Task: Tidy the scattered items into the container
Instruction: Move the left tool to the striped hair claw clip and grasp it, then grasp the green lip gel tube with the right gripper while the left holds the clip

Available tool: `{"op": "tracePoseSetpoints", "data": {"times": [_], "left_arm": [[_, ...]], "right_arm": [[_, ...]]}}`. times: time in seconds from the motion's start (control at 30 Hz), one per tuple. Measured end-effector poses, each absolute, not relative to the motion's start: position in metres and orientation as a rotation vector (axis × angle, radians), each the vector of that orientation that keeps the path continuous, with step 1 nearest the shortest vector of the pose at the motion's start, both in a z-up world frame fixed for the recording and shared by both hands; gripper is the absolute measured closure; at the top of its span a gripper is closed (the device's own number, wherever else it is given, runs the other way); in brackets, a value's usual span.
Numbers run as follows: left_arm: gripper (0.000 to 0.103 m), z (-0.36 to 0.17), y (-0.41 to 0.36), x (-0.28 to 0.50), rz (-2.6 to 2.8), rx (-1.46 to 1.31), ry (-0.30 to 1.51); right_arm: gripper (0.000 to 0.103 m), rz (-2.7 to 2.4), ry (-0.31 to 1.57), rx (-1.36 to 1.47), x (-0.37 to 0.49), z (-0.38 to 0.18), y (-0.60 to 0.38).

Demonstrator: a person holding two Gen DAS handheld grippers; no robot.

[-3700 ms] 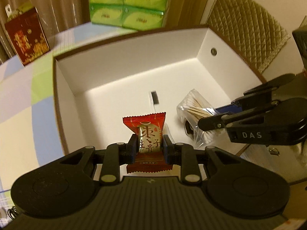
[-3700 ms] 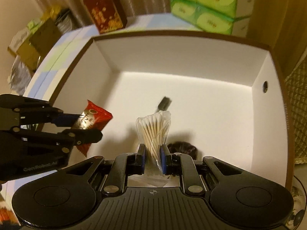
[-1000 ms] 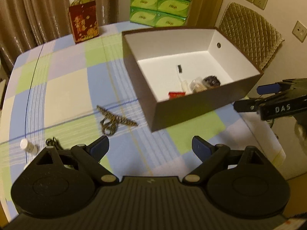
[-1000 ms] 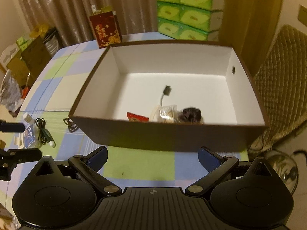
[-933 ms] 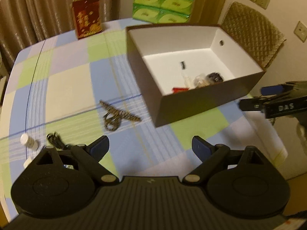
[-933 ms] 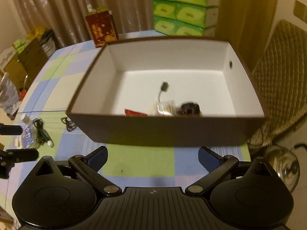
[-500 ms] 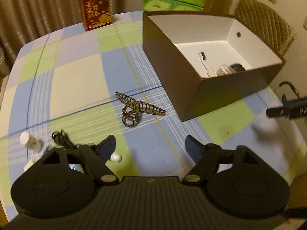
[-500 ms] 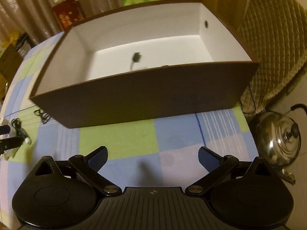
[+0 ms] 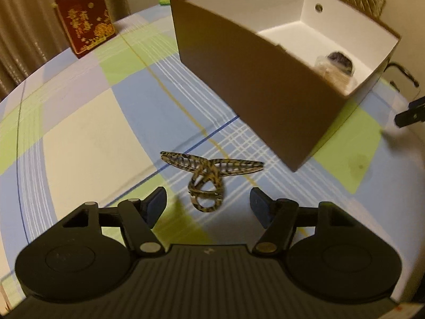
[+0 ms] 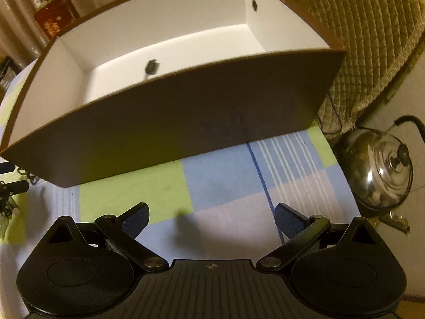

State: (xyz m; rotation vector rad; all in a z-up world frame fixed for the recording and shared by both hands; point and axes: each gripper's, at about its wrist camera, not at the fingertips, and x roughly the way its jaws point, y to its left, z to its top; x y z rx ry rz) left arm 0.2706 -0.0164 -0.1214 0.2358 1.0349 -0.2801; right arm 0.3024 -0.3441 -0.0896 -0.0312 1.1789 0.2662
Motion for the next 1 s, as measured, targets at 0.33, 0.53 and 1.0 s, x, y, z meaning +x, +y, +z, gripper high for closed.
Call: {"op": "tracePoseSetpoints", "data": {"times": [0.33, 0.53, 1.0], "left_arm": [[0.069, -0.139, -0.017, 0.298, -0.381, 0.246, 1.073], [0.078, -0.138, -0.017, 0.294, -0.405, 0.253, 1.077], [0.078, -0.103, -0.021, 0.205, -0.315, 0.135, 1.029]], "right_arm": [[0.005, 0.219, 1.201, -0.021, 0.305, -0.095, -0.346], [0.005, 0.226, 1.205, -0.024, 0.305, -0.096, -0.344], [0.005, 0.361, 1.201, -0.071, 0.286, -0.094, -0.314]]}}
